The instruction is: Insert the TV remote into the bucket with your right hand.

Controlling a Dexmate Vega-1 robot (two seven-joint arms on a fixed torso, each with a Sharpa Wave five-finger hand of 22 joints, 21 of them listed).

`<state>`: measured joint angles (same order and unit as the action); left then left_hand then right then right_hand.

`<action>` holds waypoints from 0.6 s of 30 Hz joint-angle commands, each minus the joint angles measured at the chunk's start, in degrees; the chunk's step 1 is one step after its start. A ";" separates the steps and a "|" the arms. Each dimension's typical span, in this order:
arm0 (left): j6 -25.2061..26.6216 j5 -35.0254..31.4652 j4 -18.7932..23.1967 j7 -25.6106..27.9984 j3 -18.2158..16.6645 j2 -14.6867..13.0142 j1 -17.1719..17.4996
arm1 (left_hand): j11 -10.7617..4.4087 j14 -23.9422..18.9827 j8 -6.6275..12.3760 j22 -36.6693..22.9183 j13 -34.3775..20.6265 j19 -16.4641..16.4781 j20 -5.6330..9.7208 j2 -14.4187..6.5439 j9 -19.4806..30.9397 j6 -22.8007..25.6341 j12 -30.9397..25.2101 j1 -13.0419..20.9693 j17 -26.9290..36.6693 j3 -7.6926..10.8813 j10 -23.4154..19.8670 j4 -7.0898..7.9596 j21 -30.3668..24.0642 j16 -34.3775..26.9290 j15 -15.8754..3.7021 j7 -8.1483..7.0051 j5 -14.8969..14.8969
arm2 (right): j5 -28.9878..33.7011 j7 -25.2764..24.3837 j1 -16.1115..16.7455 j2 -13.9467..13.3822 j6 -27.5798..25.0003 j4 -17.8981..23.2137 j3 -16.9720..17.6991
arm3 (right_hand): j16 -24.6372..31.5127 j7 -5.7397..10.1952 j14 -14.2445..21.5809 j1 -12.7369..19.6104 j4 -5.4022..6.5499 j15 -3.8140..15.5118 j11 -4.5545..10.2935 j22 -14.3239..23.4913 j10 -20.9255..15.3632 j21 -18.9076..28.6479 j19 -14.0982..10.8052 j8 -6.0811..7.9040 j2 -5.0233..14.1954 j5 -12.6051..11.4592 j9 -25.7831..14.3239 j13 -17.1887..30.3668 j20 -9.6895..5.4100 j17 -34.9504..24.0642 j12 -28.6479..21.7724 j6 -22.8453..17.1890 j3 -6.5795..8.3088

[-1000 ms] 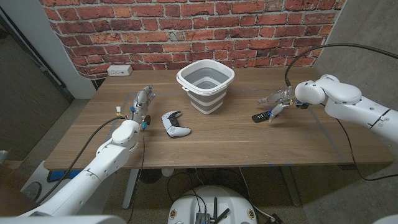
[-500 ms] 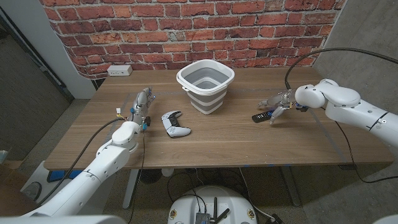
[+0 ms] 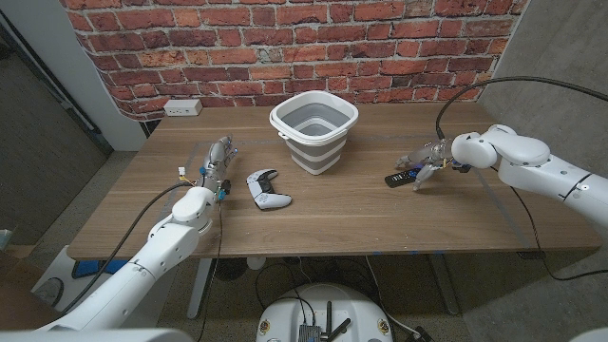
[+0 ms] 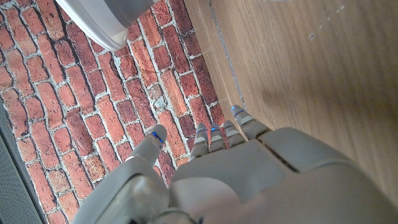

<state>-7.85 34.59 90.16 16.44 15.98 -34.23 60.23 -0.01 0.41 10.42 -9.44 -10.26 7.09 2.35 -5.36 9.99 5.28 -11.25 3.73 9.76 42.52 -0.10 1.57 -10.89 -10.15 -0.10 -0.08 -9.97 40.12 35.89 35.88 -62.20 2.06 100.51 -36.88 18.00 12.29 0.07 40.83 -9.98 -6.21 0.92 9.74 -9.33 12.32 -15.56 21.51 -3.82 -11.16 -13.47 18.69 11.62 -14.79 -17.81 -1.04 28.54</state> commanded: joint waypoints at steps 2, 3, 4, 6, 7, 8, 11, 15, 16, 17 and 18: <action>0.32 0.28 -0.82 -0.07 0.37 0.36 -0.49 | -0.43 -0.05 0.20 -0.35 -0.23 0.31 2.15 -4.84 0.23 0.11 -0.07 0.44 0.14 -0.08 -0.31 0.12 -0.11 -0.16 -0.19 -0.25 0.08 | 0.09 -5.27 1.40 -0.42 1.75 -0.66 0.82 | 0.83 0.16 1.59 2.07 -0.04 0.67 0.29 0.06 -2.36 0.43 -2.31 1.53 -0.03 0.29 -0.33 0.54 0.04 -0.42 -0.80 -2.69 0.45; 0.31 0.29 -0.86 -0.08 0.39 0.38 -0.52 | -0.44 -0.05 0.19 -0.35 -0.23 0.31 2.16 -4.82 0.24 0.10 -0.07 0.45 0.13 -0.07 -0.29 0.10 -0.11 -0.15 -0.19 -0.27 0.08 | 0.19 -6.11 1.68 -0.52 1.92 -0.71 0.94 | 0.96 0.16 1.84 2.29 -0.02 0.80 0.33 0.05 -2.73 0.42 -2.60 1.76 -0.02 0.32 -0.36 0.61 0.04 -0.45 -0.90 -3.14 0.46; 0.32 0.32 -0.88 -0.09 0.40 0.39 -0.53 | -0.42 -0.05 0.19 -0.35 -0.23 0.34 2.15 -4.83 0.24 0.11 -0.06 0.43 0.13 -0.06 -0.28 0.13 -0.12 -0.16 -0.19 -0.28 0.07 | 0.09 -6.68 1.94 -0.58 2.03 -0.80 1.05 | 1.24 0.16 2.40 2.72 0.01 1.05 0.37 0.03 -3.75 0.35 -3.04 2.25 0.05 0.38 -0.43 0.77 0.11 -0.51 -1.25 -4.05 0.47; 0.25 0.37 -0.92 -0.12 0.39 0.42 -0.53 | -0.53 -0.07 0.19 -0.35 -0.23 0.32 2.15 -4.82 0.24 0.13 -0.07 0.42 0.13 -0.05 -0.30 0.14 -0.11 -0.16 -0.14 -0.32 0.07 | 0.52 -7.75 2.28 -0.69 2.24 -0.94 1.07 | 1.66 0.19 3.19 3.31 0.05 1.36 0.71 0.01 -4.87 0.21 -3.73 3.07 -0.02 0.49 -0.58 1.02 -0.01 -0.61 -1.57 -5.55 0.39; 0.09 0.42 -1.00 -0.22 0.37 0.47 -0.53 | -0.44 -0.05 0.21 -0.35 -0.23 0.35 2.13 -4.81 0.24 0.17 -0.08 0.40 0.13 -0.05 -0.31 0.17 -0.13 -0.16 -0.18 -0.37 0.06 | 0.58 -8.50 2.58 -0.73 2.22 -1.00 1.20 | 1.97 0.22 3.84 3.51 0.09 1.25 0.74 0.01 -5.93 0.14 -4.08 3.38 -0.16 0.55 -0.63 1.16 -0.10 -0.66 -1.93 -6.05 0.27; 0.11 0.39 -0.99 -0.16 0.36 0.44 -0.53 | -0.44 -0.05 0.20 -0.35 -0.23 0.35 2.13 -4.81 0.24 0.15 -0.07 0.39 0.14 -0.05 -0.30 0.18 -0.13 -0.16 -0.15 -0.42 0.06 | 0.39 -8.82 2.76 -0.70 2.14 -1.10 1.33 | 2.24 0.23 4.40 3.62 0.14 1.12 0.74 0.01 -6.68 0.07 -4.29 3.60 -0.24 0.59 -0.66 1.27 -0.13 -0.70 -2.18 -6.42 0.17; 0.03 0.39 -1.00 -0.02 0.28 0.44 -0.46 | -0.57 -0.05 0.19 -0.35 -0.23 0.33 2.15 -4.80 0.25 0.15 -0.07 0.39 0.12 -0.03 -0.30 0.17 -0.12 -0.15 -0.16 -0.38 0.05 | 0.54 -10.31 3.09 -0.66 2.44 -1.48 1.46 | 2.95 0.20 5.78 4.16 0.24 1.68 1.47 0.03 -9.00 0.01 -5.43 4.69 -0.42 0.72 -0.83 1.67 -0.68 -0.86 -2.93 -8.44 -0.12; 0.04 0.43 -0.91 0.16 0.19 0.41 -0.34 | -0.50 -0.04 0.18 -0.35 -0.23 0.33 2.10 -4.81 0.25 0.16 -0.07 0.35 0.13 -0.01 -0.29 0.23 -0.12 -0.14 -0.13 -0.39 0.04 | 1.24 -12.41 3.53 -0.51 2.66 -1.77 1.50 | 4.01 0.22 7.71 5.26 0.30 2.49 1.81 0.05 -11.84 -0.10 -7.16 6.51 -0.43 0.79 -1.10 2.37 -1.49 -1.08 -3.74 -11.80 -0.51; 0.13 0.47 -0.86 0.22 0.17 0.39 -0.31 | -0.49 -0.04 0.18 -0.35 -0.23 0.33 2.11 -4.80 0.25 0.16 -0.06 0.35 0.13 -0.01 -0.25 0.24 -0.12 -0.14 -0.13 -0.40 0.04 | 1.44 -13.04 3.75 -0.49 2.52 -1.75 1.57 | 4.29 0.21 8.22 5.70 0.26 3.08 2.31 0.05 -12.55 -0.16 -7.44 6.99 -0.31 0.80 -1.18 2.51 -1.78 -1.14 -3.94 -12.71 -0.50; -0.04 0.55 -0.97 0.05 0.15 0.42 -0.29 | -0.49 -0.05 0.18 -0.35 -0.23 0.34 2.10 -4.79 0.25 0.16 -0.05 0.33 0.13 -0.01 -0.24 0.25 -0.12 -0.15 -0.13 -0.40 0.04 | 1.63 -13.57 3.91 -0.48 2.46 -1.77 1.60 | 4.54 0.22 8.69 5.97 0.26 3.51 2.42 0.06 -13.23 -0.13 -7.85 7.36 -0.27 0.81 -1.24 2.62 -2.10 -1.19 -4.14 -13.42 -0.55; 0.10 0.55 -0.95 0.14 0.15 0.39 -0.28 | -0.45 -0.06 0.19 -0.35 -0.23 0.34 2.10 -4.77 0.25 0.18 -0.05 0.30 0.14 -0.01 -0.22 0.29 -0.12 -0.16 -0.12 -0.40 0.04 | 1.90 -14.62 4.21 -0.54 2.53 -1.83 1.69 | 4.88 0.25 9.25 6.29 0.28 3.94 3.06 0.06 -14.37 -0.24 -8.03 7.81 -0.23 0.85 -1.31 2.77 -2.15 -1.27 -4.49 -14.23 -0.64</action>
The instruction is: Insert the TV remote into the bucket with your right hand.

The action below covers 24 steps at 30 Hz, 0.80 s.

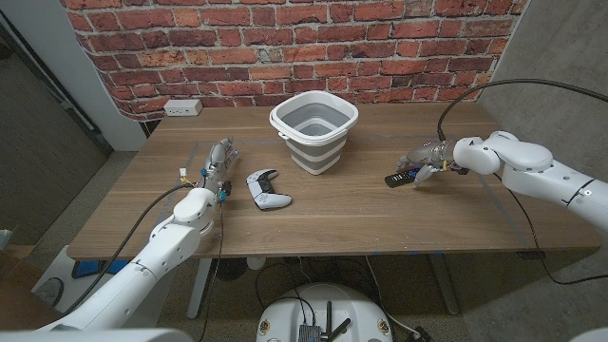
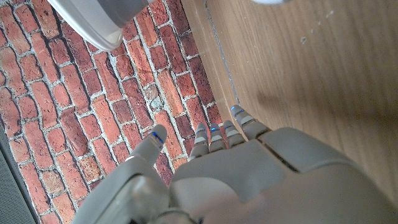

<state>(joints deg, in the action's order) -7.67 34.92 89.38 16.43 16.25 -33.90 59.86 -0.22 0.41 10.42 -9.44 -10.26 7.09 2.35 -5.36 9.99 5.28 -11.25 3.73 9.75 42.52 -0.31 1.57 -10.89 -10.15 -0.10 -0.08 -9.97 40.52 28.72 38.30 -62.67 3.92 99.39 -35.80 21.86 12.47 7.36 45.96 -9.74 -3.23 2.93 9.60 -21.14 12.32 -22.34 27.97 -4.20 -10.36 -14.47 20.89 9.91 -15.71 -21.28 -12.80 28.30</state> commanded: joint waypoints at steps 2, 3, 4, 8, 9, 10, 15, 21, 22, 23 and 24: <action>-0.32 0.44 -0.41 -0.06 -0.17 0.21 0.07 | -0.25 -0.12 0.19 -0.35 -0.23 0.34 2.11 -4.75 0.25 0.20 -0.05 0.27 0.16 0.00 -0.02 0.32 -0.12 -0.18 -0.12 -0.40 0.03 | 1.34 -7.60 2.01 -0.04 0.41 -0.75 0.70 | 1.33 0.05 2.46 1.43 0.06 1.53 1.15 0.20 -3.04 -0.19 -1.77 1.81 0.17 0.07 -0.38 0.70 -0.83 -0.43 -1.10 -3.32 -0.50; -0.66 0.76 -0.70 -0.27 -0.25 0.48 0.07 | -0.25 -0.11 0.19 -0.35 -0.23 0.34 2.13 -4.76 0.25 0.18 -0.07 0.25 0.16 0.00 -0.05 0.34 -0.12 -0.18 -0.08 -0.39 0.03 | 1.48 -7.75 2.09 -0.03 0.29 -0.78 0.68 | 1.36 0.05 2.45 1.54 0.05 1.55 1.17 0.21 -3.23 -0.16 -1.98 1.95 0.17 0.07 -0.41 0.73 -0.88 -0.45 -1.14 -3.59 -0.53; -0.97 1.01 -0.95 -0.20 -0.36 0.83 0.09 | -0.28 -0.11 0.19 -0.35 -0.23 0.33 2.10 -4.76 0.25 0.20 -0.07 0.22 0.18 0.01 -0.07 0.39 -0.12 -0.18 -0.07 -0.39 0.03 | 1.43 -7.87 2.18 -0.03 0.28 -0.85 0.68 | 1.45 0.07 2.52 1.74 0.03 1.76 1.30 0.21 -3.88 -0.22 -2.06 2.14 0.19 0.07 -0.44 0.79 -0.93 -0.49 -1.34 -3.94 -0.57; -1.14 1.14 -1.08 -0.36 -0.44 0.77 0.21 | -0.36 -0.20 0.19 -0.35 -0.23 0.36 2.08 -4.73 0.26 0.23 -0.09 0.18 0.17 0.05 -0.12 0.44 -0.13 -0.20 -0.13 -0.40 0.01 | 1.46 -8.70 2.60 -0.02 0.18 -1.14 0.66 | 1.94 0.10 3.17 2.50 0.03 2.82 2.04 0.21 -5.43 -0.38 -2.37 2.75 0.45 0.01 -0.53 1.00 -1.14 -0.65 -1.72 -5.01 -0.62; -1.02 1.12 -0.97 -0.19 -0.46 0.73 0.24 | -0.36 -0.22 0.20 -0.35 -0.23 0.36 2.07 -4.73 0.26 0.26 -0.09 0.17 0.17 0.06 -0.11 0.45 -0.13 -0.21 -0.12 -0.38 0.01 | 1.68 -9.49 2.86 -0.07 0.12 -1.15 0.73 | 2.11 0.08 3.40 2.75 0.04 3.14 2.25 0.21 -6.09 -0.42 -2.46 2.99 0.60 -0.03 -0.57 1.06 -1.29 -0.70 -1.91 -5.47 -0.62; -1.04 1.12 -0.95 -0.18 -0.49 0.71 0.25 | -0.37 -0.22 0.21 -0.35 -0.23 0.35 2.08 -4.72 0.26 0.28 -0.11 0.15 0.17 0.07 -0.15 0.47 -0.13 -0.20 -0.11 -0.40 0.01 | 1.69 -9.66 2.95 -0.06 0.00 -1.14 0.76 | 2.73 0.08 4.32 3.31 0.06 4.15 2.87 0.21 -7.49 -0.49 -2.86 3.66 0.79 -0.07 -0.66 1.24 -1.54 -0.88 -2.25 -6.71 -0.73; -0.92 1.19 -0.92 -0.19 -0.51 0.64 0.19 | -0.37 -0.25 0.19 -0.35 -0.23 0.37 2.06 -4.70 0.26 0.26 -0.14 0.13 0.16 0.12 -0.23 0.50 -0.14 -0.20 -0.10 -0.28 -0.01 | 2.58 -11.26 3.20 0.12 -0.08 -1.50 0.55 | 3.51 0.11 5.23 4.24 0.04 5.82 4.22 0.20 -10.04 -0.71 -3.15 4.72 0.87 -0.08 -0.80 1.48 -2.04 -1.11 -2.84 -8.73 -1.04; -0.85 1.22 -0.94 -0.05 -0.50 0.67 0.18 | -0.41 -0.27 0.19 -0.35 -0.23 0.37 2.07 -4.67 0.26 0.28 -0.15 0.07 0.16 0.16 -0.28 0.56 -0.14 -0.19 -0.10 -0.32 -0.01 | 3.50 -12.97 3.68 0.25 -0.83 -1.57 0.54 | 5.04 0.14 7.30 5.10 0.21 7.76 5.66 0.19 -13.99 -0.89 -3.61 6.14 1.12 -0.12 -0.95 1.62 -2.77 -1.52 -3.64 -11.49 -1.62; -0.90 1.24 -0.96 -0.08 -0.52 0.68 0.19 | -0.40 -0.28 0.19 -0.35 -0.23 0.39 2.09 -4.66 0.26 0.28 -0.16 0.07 0.15 0.18 -0.30 0.56 -0.14 -0.19 -0.09 -0.30 -0.02 | 3.42 -12.92 3.67 0.26 -0.82 -1.62 0.52 | 5.24 0.14 7.61 5.15 0.24 7.97 5.65 0.19 -14.61 -0.89 -3.69 6.28 1.13 -0.12 -0.97 1.63 -2.86 -1.57 -3.79 -11.75 -1.71; -0.85 1.25 -0.94 -0.03 -0.53 0.67 0.21 | -0.43 -0.30 0.19 -0.35 -0.23 0.38 2.07 -4.67 0.26 0.30 -0.16 0.06 0.15 0.19 -0.32 0.57 -0.14 -0.19 -0.07 -0.33 -0.02 | 3.52 -13.02 3.71 0.28 -0.90 -1.64 0.48 | 5.55 0.14 8.05 5.22 0.30 8.30 5.85 0.19 -15.03 -0.95 -3.67 6.48 1.23 -0.13 -0.99 1.67 -2.89 -1.65 -3.86 -12.14 -1.80; -0.84 1.30 -0.95 -0.07 -0.54 0.66 0.21 | -0.41 -0.30 0.20 -0.35 -0.23 0.38 2.05 -4.67 0.26 0.31 -0.16 0.05 0.16 0.19 -0.32 0.59 -0.14 -0.19 -0.05 -0.33 -0.02 | 3.75 -13.25 3.73 0.31 -0.99 -1.69 0.42 | 5.69 0.15 8.15 5.29 0.32 8.33 6.07 0.19 -15.50 -0.99 -3.64 6.63 1.26 -0.14 -1.01 1.69 -3.02 -1.70 -3.94 -12.42 -1.90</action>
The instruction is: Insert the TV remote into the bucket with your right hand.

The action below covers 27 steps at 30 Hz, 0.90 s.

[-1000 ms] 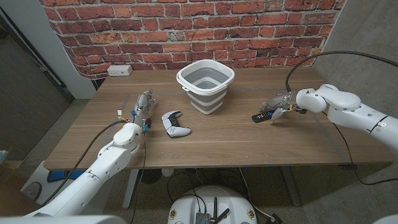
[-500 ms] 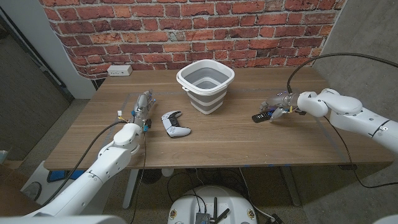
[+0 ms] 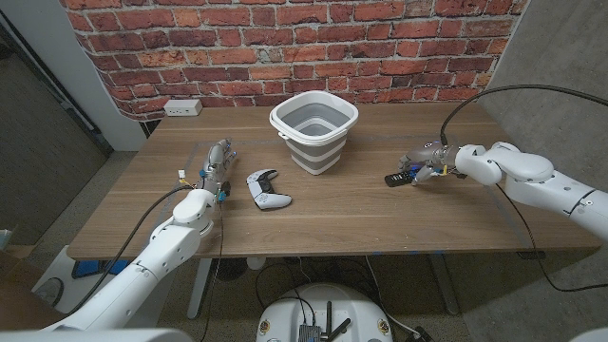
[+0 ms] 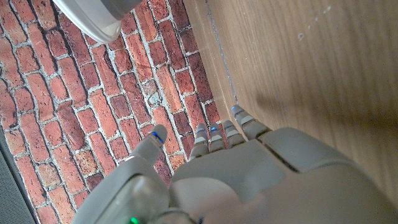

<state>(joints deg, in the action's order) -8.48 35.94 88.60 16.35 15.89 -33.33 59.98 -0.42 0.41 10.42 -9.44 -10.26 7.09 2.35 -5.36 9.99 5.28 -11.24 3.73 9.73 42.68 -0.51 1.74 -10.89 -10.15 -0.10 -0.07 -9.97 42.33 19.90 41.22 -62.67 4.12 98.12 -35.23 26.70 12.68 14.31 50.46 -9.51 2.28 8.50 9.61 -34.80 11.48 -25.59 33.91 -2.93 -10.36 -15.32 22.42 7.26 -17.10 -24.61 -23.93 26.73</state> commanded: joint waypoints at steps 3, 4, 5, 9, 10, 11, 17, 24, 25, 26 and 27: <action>-0.02 0.35 -0.23 -0.09 -0.18 0.08 0.06 | -0.16 -0.29 0.22 -0.35 -0.23 0.38 2.04 -4.68 0.27 0.40 -0.15 0.04 0.16 0.07 -0.08 0.44 -0.14 -0.18 -0.09 -0.31 -0.03 | 2.14 -4.67 0.91 0.29 -1.35 -0.44 -0.22 | 1.82 -0.03 2.46 1.03 0.19 4.10 1.09 0.17 -3.78 -0.20 -0.54 1.21 0.21 -0.15 -0.21 0.05 -0.72 -0.61 -0.85 -2.28 -0.69; 0.17 0.33 -0.19 -0.01 -0.15 0.03 0.03 | -0.18 -0.28 0.21 -0.35 -0.23 0.37 2.07 -4.68 0.27 0.37 -0.15 0.04 0.15 0.09 -0.09 0.45 -0.13 -0.17 -0.07 -0.31 -0.03 | 2.19 -4.60 0.94 0.27 -1.45 -0.39 -0.24 | 2.19 -0.03 2.89 1.13 0.24 4.67 1.36 0.17 -4.71 -0.22 -0.59 1.37 0.38 -0.17 -0.22 0.02 -0.86 -0.74 -1.02 -2.58 -0.81; 0.19 0.38 -0.25 -0.14 -0.13 0.02 -0.01 | -0.18 -0.29 0.21 -0.35 -0.23 0.38 2.06 -4.68 0.27 0.37 -0.15 0.04 0.15 0.09 -0.09 0.44 -0.14 -0.17 -0.05 -0.32 -0.03 | 2.21 -4.62 1.04 0.27 -1.67 -0.31 -0.22 | 2.55 -0.02 3.40 1.16 0.29 5.04 1.36 0.17 -5.20 -0.24 -0.59 1.45 0.51 -0.19 -0.22 -0.02 -0.98 -0.84 -1.06 -2.73 -0.90; 0.35 0.45 -0.32 -0.24 -0.05 -0.01 -0.09 | -0.15 -0.28 0.21 -0.35 -0.23 0.37 2.04 -4.69 0.27 0.40 -0.15 -0.02 0.17 0.11 -0.10 0.53 -0.13 -0.17 -0.05 -0.34 -0.03 | 2.28 -4.49 1.40 0.04 -2.35 0.20 -0.10 | 3.61 0.00 4.26 1.42 0.33 6.00 2.29 0.18 -8.01 -0.32 -0.56 1.74 0.83 -0.27 -0.21 -0.15 -1.20 -1.26 -1.49 -3.25 -1.39; 0.35 0.47 -0.37 -0.25 -0.03 0.02 -0.11 | -0.13 -0.28 0.21 -0.35 -0.23 0.38 2.03 -4.67 0.27 0.40 -0.14 -0.02 0.16 0.12 -0.08 0.52 -0.14 -0.17 -0.03 -0.32 -0.03 | 2.34 -4.57 1.50 -0.04 -2.51 0.34 -0.05 | 3.96 0.00 4.58 1.47 0.37 6.22 2.42 0.18 -8.94 -0.32 -0.60 1.83 0.96 -0.28 -0.20 -0.16 -1.27 -1.38 -1.66 -3.43 -1.53; 0.20 0.50 -0.49 -0.31 -0.03 0.11 -0.13 | -0.14 -0.30 0.21 -0.35 -0.23 0.38 2.04 -4.67 0.27 0.40 -0.14 -0.02 0.16 0.12 -0.09 0.52 -0.14 -0.17 -0.04 -0.31 -0.04 | 2.30 -4.52 1.59 -0.11 -2.70 0.50 0.04 | 4.10 0.00 4.73 1.47 0.39 6.38 2.47 0.18 -9.20 -0.32 -0.61 1.86 1.00 -0.28 -0.20 -0.20 -1.27 -1.43 -1.68 -3.50 -1.60; 0.03 0.49 -0.54 -0.31 0.01 0.17 -0.07 | -0.17 -0.28 0.25 -0.35 -0.23 0.38 2.02 -4.68 0.27 0.52 -0.14 -0.07 0.17 0.15 -0.08 0.59 -0.14 -0.16 -0.02 -0.35 -0.04 | 1.93 -4.65 1.99 -0.55 -3.12 1.15 0.49 | 5.02 0.03 5.19 1.65 0.55 7.28 3.08 0.18 -10.09 -0.40 -0.45 2.02 1.76 -0.41 -0.15 -0.05 -1.66 -1.90 -1.57 -3.86 -1.88; 0.05 0.55 -0.17 -0.13 -0.05 0.07 0.35 | -0.12 -0.29 0.24 -0.35 -0.23 0.38 2.03 -4.66 0.28 0.54 -0.15 -0.07 0.15 0.19 -0.12 0.58 -0.14 -0.15 -0.03 -0.38 -0.04 | 1.42 -4.50 1.89 -0.95 -2.91 1.72 1.01 | 5.97 0.03 5.73 1.69 0.59 7.89 3.52 0.18 -11.30 -0.43 -0.35 2.24 2.13 -0.53 -0.11 0.13 -1.76 -2.32 -1.59 -4.43 -2.35; 0.06 0.58 -0.15 -0.12 -0.05 0.09 0.41 | -0.15 -0.30 0.24 -0.35 -0.23 0.40 2.02 -4.65 0.28 0.54 -0.15 -0.09 0.15 0.19 -0.12 0.60 -0.14 -0.15 -0.02 -0.36 -0.04 | 1.45 -4.34 1.86 -1.02 -2.97 1.86 1.07 | 6.07 0.03 5.75 1.69 0.57 7.94 3.61 0.18 -11.63 -0.42 -0.37 2.27 2.11 -0.53 -0.10 0.09 -1.75 -2.36 -1.61 -4.51 -2.44; 0.03 0.60 -0.13 -0.12 -0.05 0.10 0.47 | -0.16 -0.30 0.25 -0.35 -0.23 0.38 2.03 -4.63 0.28 0.58 -0.15 -0.10 0.15 0.18 -0.12 0.61 -0.13 -0.15 -0.03 -0.36 -0.03 | 1.29 -4.15 1.80 -1.10 -2.89 1.95 1.16 | 6.22 0.03 5.78 1.65 0.60 7.99 3.55 0.17 -11.93 -0.42 -0.36 2.30 2.15 -0.54 -0.09 0.00 -1.80 -2.44 -1.56 -4.61 -2.55; -0.13 0.62 -0.20 -0.20 -0.05 0.15 0.51 | -0.17 -0.31 0.25 -0.35 -0.23 0.40 2.04 -4.62 0.28 0.57 -0.15 -0.09 0.14 0.19 -0.12 0.59 -0.14 -0.15 -0.03 -0.38 -0.04 | 1.26 -4.09 1.80 -1.21 -2.88 2.11 1.25 | 6.29 0.03 5.82 1.62 0.61 7.99 3.57 0.17 -11.98 -0.43 -0.36 2.31 2.16 -0.54 -0.08 -0.01 -1.79 -2.47 -1.52 -4.64 -2.60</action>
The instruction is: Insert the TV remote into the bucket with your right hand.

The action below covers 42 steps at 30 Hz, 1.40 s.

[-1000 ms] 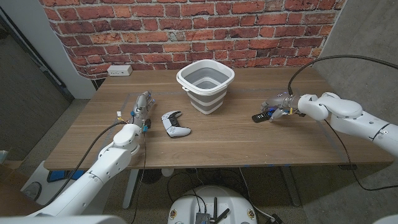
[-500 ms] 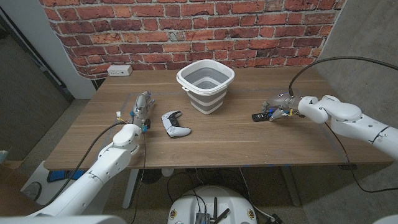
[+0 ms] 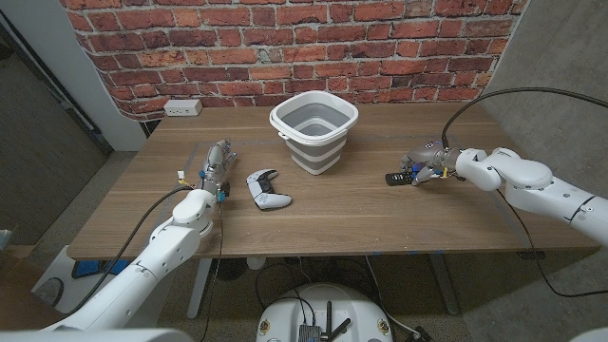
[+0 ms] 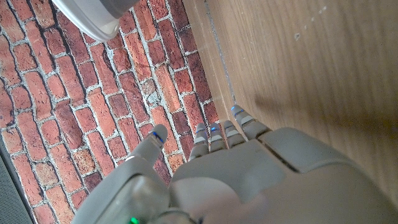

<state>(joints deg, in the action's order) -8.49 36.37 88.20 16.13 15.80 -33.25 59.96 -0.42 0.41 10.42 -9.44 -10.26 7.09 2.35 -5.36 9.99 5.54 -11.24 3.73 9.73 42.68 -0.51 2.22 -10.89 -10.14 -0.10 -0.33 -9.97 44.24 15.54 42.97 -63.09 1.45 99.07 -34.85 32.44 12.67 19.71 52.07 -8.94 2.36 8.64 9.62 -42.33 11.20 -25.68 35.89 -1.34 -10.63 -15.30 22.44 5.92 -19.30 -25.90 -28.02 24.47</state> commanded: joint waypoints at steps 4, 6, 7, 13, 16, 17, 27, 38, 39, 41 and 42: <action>-0.16 0.20 0.17 0.11 0.07 0.16 0.63 | -0.18 -0.31 0.25 -0.35 -0.23 0.37 2.04 -4.63 0.28 0.35 -0.13 -0.11 0.15 0.21 -0.09 0.13 -0.13 -0.15 -0.02 -0.13 -0.04 | -1.13 1.18 -0.06 -1.08 -0.42 1.81 1.33 | 0.76 0.05 0.37 -0.22 0.24 7.91 3.39 0.16 -4.55 -0.19 -0.15 0.38 0.86 -0.30 -0.08 0.02 -0.47 -0.39 -0.13 -0.71 -0.49; -0.30 0.24 0.03 -0.01 0.10 0.24 0.61 | -0.19 -0.29 0.26 -0.35 -0.23 0.37 2.03 -4.60 0.29 0.38 -0.13 -0.12 0.14 0.20 -0.09 0.12 -0.13 -0.13 0.02 -0.11 -0.03 | -1.36 1.50 -0.14 -1.27 -0.35 2.08 1.56 | 1.01 0.05 0.41 -0.29 0.29 8.10 3.46 0.16 -5.08 -0.21 -0.08 0.41 1.13 -0.37 -0.04 0.01 -0.50 -0.52 -0.11 -0.84 -0.61; -0.33 0.26 -0.02 0.00 0.11 0.29 0.60 | -0.19 -0.29 0.25 -0.35 -0.23 0.36 2.03 -4.59 0.29 0.37 -0.13 -0.11 0.13 0.20 -0.09 0.10 -0.13 -0.13 0.05 -0.13 -0.03 | -1.66 1.89 -0.21 -1.30 -0.44 2.22 1.71 | 1.05 0.05 0.42 -0.30 0.28 8.11 3.46 0.16 -5.16 -0.20 -0.10 0.41 1.13 -0.38 -0.03 0.02 -0.47 -0.52 -0.10 -0.87 -0.65; -0.40 0.31 -0.52 -0.21 0.31 0.52 0.38 | -0.11 -0.29 0.24 -0.35 -0.23 0.37 2.03 -4.62 0.29 0.39 -0.14 -0.13 0.14 0.21 -0.12 0.13 -0.13 -0.13 0.02 -0.16 -0.03 | -2.28 2.36 0.15 -2.20 -0.66 3.34 2.64 | 1.14 0.04 0.67 -0.40 0.36 8.41 3.50 0.14 -5.82 -0.19 -0.12 0.54 1.56 -0.51 0.01 -0.06 -0.53 -0.42 0.00 -1.28 -0.58; -0.39 0.31 -0.72 -0.32 0.42 0.59 0.26 | -0.15 -0.29 0.24 -0.35 -0.23 0.37 2.05 -4.60 0.29 0.41 -0.13 -0.13 0.13 0.21 -0.11 0.10 -0.13 -0.13 -0.01 -0.16 -0.03 | -2.66 2.61 0.70 -2.88 -1.21 4.37 3.33 | 1.16 0.04 0.75 -0.44 0.35 8.48 3.49 0.14 -5.92 -0.21 -0.07 0.63 1.66 -0.56 0.03 -0.05 -0.58 -0.37 0.10 -1.54 -0.57; -0.46 0.33 -0.82 -0.40 0.44 0.63 0.21 | -0.16 -0.28 0.24 -0.35 -0.23 0.37 2.08 -4.59 0.29 0.41 -0.13 -0.14 0.13 0.20 -0.10 0.12 -0.13 -0.12 -0.02 -0.16 -0.02 | -3.09 2.89 0.87 -3.03 -1.49 4.68 3.63 | 1.17 0.04 0.75 -0.44 0.34 8.49 3.49 0.14 -5.93 -0.21 -0.07 0.64 1.67 -0.56 0.03 -0.05 -0.58 -0.38 0.12 -1.58 -0.57; -0.77 -0.11 -1.13 -0.90 0.69 0.52 -0.61 | -0.16 -0.25 0.24 -0.35 -0.23 0.34 2.02 -4.62 0.30 0.45 -0.12 -0.10 0.10 0.17 -0.10 0.04 -0.12 -0.11 -0.01 -0.20 -0.01 | -4.18 3.17 2.46 -4.82 -3.24 7.70 5.84 | 1.15 0.01 1.17 -0.26 0.19 8.82 3.46 0.12 -6.92 -0.22 -0.03 0.96 2.19 -0.76 0.20 0.05 -0.64 -0.11 0.18 -2.69 -0.30; -0.70 -0.37 -1.41 -1.41 0.84 0.36 -1.55 | -0.15 -0.21 0.23 -0.35 -0.23 0.34 2.08 -4.64 0.30 0.51 -0.10 -0.07 0.09 0.11 -0.04 -0.04 -0.12 -0.10 -0.11 -0.19 0.01 | -6.61 3.84 4.83 -7.42 -5.92 11.69 9.19 | 1.37 0.00 2.02 0.42 -0.16 9.20 3.43 0.10 -8.36 -0.14 -0.32 1.61 2.90 -1.04 0.26 0.17 -0.57 0.08 0.12 -4.41 0.15; -0.57 -0.44 -1.38 -1.39 0.89 0.30 -1.66 | -0.16 -0.20 0.23 -0.35 -0.23 0.32 2.07 -4.65 0.30 0.50 -0.11 -0.06 0.09 0.11 -0.08 -0.05 -0.11 -0.10 -0.11 -0.18 0.00 | -6.52 4.04 4.88 -7.69 -6.06 12.04 9.34 | 1.33 0.00 2.08 0.43 -0.17 9.14 3.44 0.10 -8.64 -0.16 -0.29 1.62 2.90 -1.06 0.32 0.20 -0.50 0.14 0.05 -4.52 0.18; -0.67 -0.58 -1.48 -1.54 0.95 0.27 -1.86 | -0.15 -0.20 0.24 -0.35 -0.23 0.34 2.07 -4.66 0.30 0.53 -0.12 -0.06 0.09 0.10 -0.09 -0.05 -0.12 -0.10 -0.10 -0.23 0.01 | -7.14 4.49 5.03 -8.02 -6.40 12.70 9.87 | 1.38 0.01 2.20 0.51 -0.23 9.16 3.43 0.10 -8.85 -0.15 -0.36 1.60 2.93 -1.08 0.44 0.20 -0.51 0.16 0.06 -4.65 0.20; -0.89 -0.57 -1.62 -1.72 0.96 0.33 -1.95 | -0.19 -0.22 0.24 -0.35 -0.23 0.32 2.10 -4.65 0.30 0.53 -0.12 -0.05 0.09 0.10 -0.09 -0.06 -0.11 -0.11 -0.10 -0.21 0.01 | -7.43 4.60 5.11 -8.13 -6.56 13.00 10.12 | 1.41 0.01 2.34 0.43 -0.18 9.08 3.42 0.10 -8.84 -0.15 -0.36 1.60 2.96 -1.08 0.49 0.17 -0.50 0.17 0.13 -4.73 0.18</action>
<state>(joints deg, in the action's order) -9.11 36.21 87.00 15.09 16.51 -32.80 58.96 -0.41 0.41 10.42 -9.44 -10.26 7.09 2.35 -5.36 9.99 5.71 -11.24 3.73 9.73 42.69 -0.51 2.21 -10.89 -10.14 -0.10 -0.50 -9.97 39.07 19.01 46.51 -69.18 -2.97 108.68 -27.51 33.50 12.46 21.54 51.51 -9.09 2.42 6.96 9.62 -45.25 11.20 -25.68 37.00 0.11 -11.33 -14.74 22.23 5.31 -19.12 -25.50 -31.91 24.18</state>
